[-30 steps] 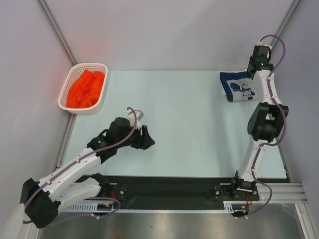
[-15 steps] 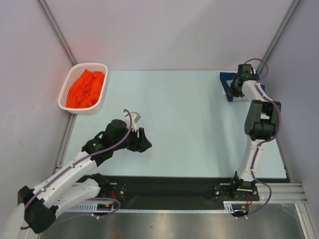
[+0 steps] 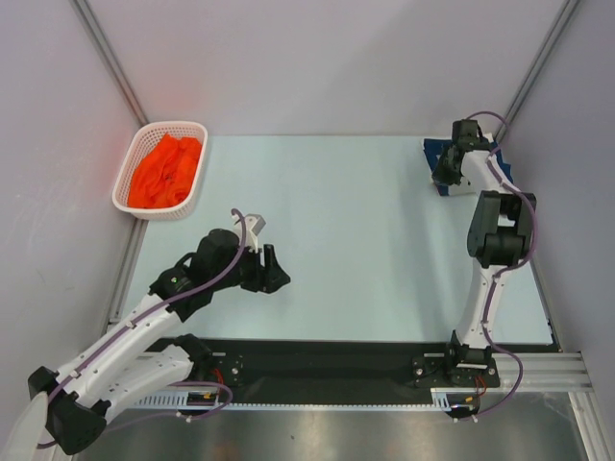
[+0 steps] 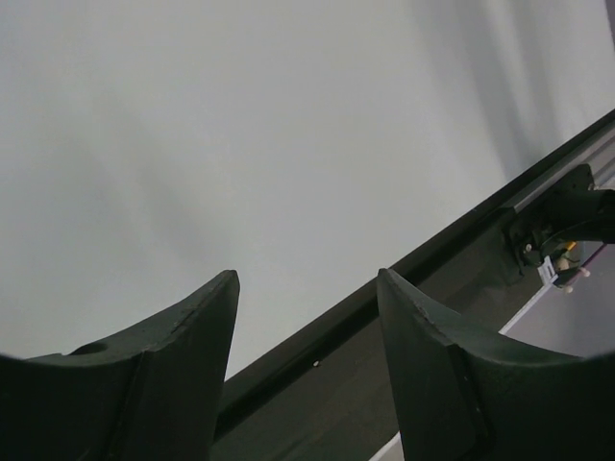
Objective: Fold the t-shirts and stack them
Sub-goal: Neatly place the folded tshirt to the corner
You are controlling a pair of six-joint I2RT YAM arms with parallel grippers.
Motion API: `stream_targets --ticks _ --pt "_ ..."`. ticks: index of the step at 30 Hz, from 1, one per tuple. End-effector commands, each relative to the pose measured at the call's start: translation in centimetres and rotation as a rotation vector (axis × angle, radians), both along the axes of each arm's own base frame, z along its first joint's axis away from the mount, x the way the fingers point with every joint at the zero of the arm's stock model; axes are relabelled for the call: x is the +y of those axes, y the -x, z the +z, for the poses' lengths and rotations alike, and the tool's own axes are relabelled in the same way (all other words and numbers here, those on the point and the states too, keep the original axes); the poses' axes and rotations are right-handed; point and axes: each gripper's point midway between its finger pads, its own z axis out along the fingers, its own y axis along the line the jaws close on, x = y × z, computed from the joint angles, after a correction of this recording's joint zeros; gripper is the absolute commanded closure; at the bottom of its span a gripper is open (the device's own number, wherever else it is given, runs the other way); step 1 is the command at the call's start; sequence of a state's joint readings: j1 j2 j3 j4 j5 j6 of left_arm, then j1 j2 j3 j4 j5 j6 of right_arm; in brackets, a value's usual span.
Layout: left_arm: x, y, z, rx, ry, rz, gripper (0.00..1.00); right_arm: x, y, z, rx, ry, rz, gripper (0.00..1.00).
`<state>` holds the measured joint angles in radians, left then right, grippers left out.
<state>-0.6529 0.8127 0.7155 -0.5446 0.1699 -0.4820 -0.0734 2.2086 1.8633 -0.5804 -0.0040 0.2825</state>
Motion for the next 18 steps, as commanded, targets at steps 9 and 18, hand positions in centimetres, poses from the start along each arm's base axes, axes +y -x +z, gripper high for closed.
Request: stream_targets --ticks 9,18 --pt "-2.6 0.0 3.3 0.030 0.289 0.053 0.26 12.9 19.5 8.8 -0.136 -0.210 0.220 0.58" --pt "0.1 -1.1 0.4 -0.030 0.494 0.312 0.21 17.8 31.8 6.2 -0.360 -0.554 0.230 0.26"
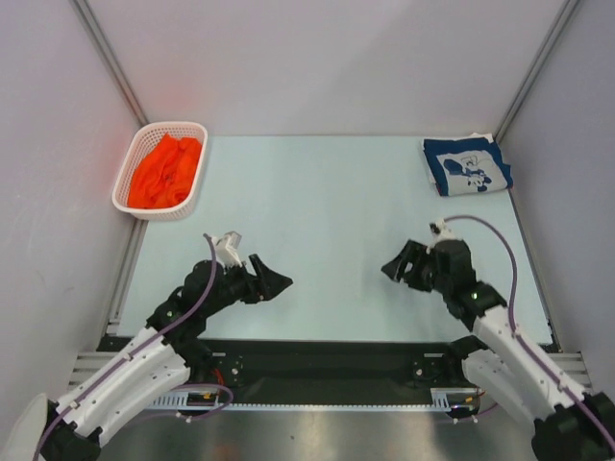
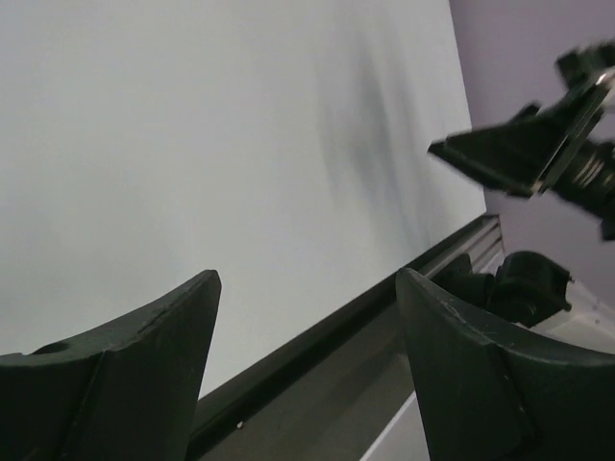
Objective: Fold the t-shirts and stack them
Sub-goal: Neatly place the folded tshirt to the corner
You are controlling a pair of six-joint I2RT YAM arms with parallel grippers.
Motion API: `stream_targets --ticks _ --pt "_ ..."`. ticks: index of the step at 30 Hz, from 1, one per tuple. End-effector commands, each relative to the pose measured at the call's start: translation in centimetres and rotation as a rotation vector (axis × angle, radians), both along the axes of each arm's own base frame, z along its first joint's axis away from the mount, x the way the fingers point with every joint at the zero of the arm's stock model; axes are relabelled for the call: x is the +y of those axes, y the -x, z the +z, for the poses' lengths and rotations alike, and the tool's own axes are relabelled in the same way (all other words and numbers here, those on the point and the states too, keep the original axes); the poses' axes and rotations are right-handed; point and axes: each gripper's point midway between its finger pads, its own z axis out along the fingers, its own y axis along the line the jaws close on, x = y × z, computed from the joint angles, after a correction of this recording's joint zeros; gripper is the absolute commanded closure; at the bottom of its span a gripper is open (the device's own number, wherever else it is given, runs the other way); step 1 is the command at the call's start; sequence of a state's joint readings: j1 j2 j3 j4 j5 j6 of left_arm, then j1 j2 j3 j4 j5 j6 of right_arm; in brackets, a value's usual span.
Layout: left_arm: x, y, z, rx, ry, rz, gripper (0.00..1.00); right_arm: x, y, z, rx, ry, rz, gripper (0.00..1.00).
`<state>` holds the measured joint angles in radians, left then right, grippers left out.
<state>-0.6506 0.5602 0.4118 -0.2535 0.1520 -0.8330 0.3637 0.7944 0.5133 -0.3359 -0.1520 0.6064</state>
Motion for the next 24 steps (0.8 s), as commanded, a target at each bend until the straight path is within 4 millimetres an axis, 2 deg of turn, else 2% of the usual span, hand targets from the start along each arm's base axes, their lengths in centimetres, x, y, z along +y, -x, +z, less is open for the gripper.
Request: stream_targets --ticks 1,2,3,4,5,6,7,8,9,10,11,12,13,17,22,24 --pt "1.0 -1.7 1.0 -0.062 0.160 0.156 0.20 0.7 1.5 -1.1 -0.030 -0.236 -0.103 0.23" --pt "1.6 -1.7 1.7 -0.096 0.206 0.194 0.19 0.5 2.0 -0.4 -0.076 -0.275 -0.108 0.19" --pt "1.8 -1.4 0.1 -0.081 0.202 0.197 0.18 0.3 2.4 -0.8 -0.073 -0.294 -0.121 0.18" --pt "2.5 -1.7 -0.3 -0.098 0.206 0.235 0.18 0.1 3.1 -2.6 -0.041 -0.301 -0.137 0.14" --pt "3.0 -1.6 0.1 -0.130 0.234 0.252 0.16 0.0 3.3 -2.0 -0.067 -0.354 -0.160 0.11" --pt "3.1 -1.4 -1.5 -0.113 0.233 0.258 0.15 -0.3 3.5 -2.5 -0.051 -0.377 -0.190 0.07" --pt "3.1 -1.2 -2.1 -0.105 0.251 0.254 0.15 -0.5 3.6 -2.8 -0.045 -0.399 -0.215 0.03" --pt "3.0 -0.9 -2.7 -0.082 0.283 0.254 0.15 -0.7 3.9 -4.3 0.001 -0.417 -0.255 0.00" --pt "2.9 -0.5 -2.9 -0.091 0.324 0.241 0.15 -0.8 4.0 -3.9 -0.020 -0.447 -0.261 0.00" --pt "3.1 -0.2 -4.8 -0.050 0.307 0.251 0.15 -0.9 4.1 -4.3 -0.006 -0.454 -0.277 0.00" --pt "3.3 -0.1 -5.2 -0.043 0.311 0.264 0.15 -1.0 4.6 -5.7 0.045 -0.449 -0.293 0.00" --pt "3.5 -0.1 -5.6 -0.023 0.289 0.275 0.15 -0.9 4.8 -6.0 0.060 -0.453 -0.291 0.00" --pt "3.4 0.1 -5.8 -0.038 0.252 0.248 0.15 -0.7 5.2 -6.5 0.087 -0.447 -0.280 0.00" --pt "2.8 0.4 -4.7 -0.070 0.291 0.203 0.15 -1.4 6.0 -8.2 0.159 -0.395 -0.322 0.00" --pt "1.5 0.9 -6.3 -0.006 0.363 0.154 0.16 -1.3 5.9 -7.4 0.132 -0.402 -0.311 0.00" --pt "0.8 1.4 -6.0 0.014 0.416 0.121 0.16 -0.7 5.8 -6.6 0.109 -0.420 -0.268 0.00"
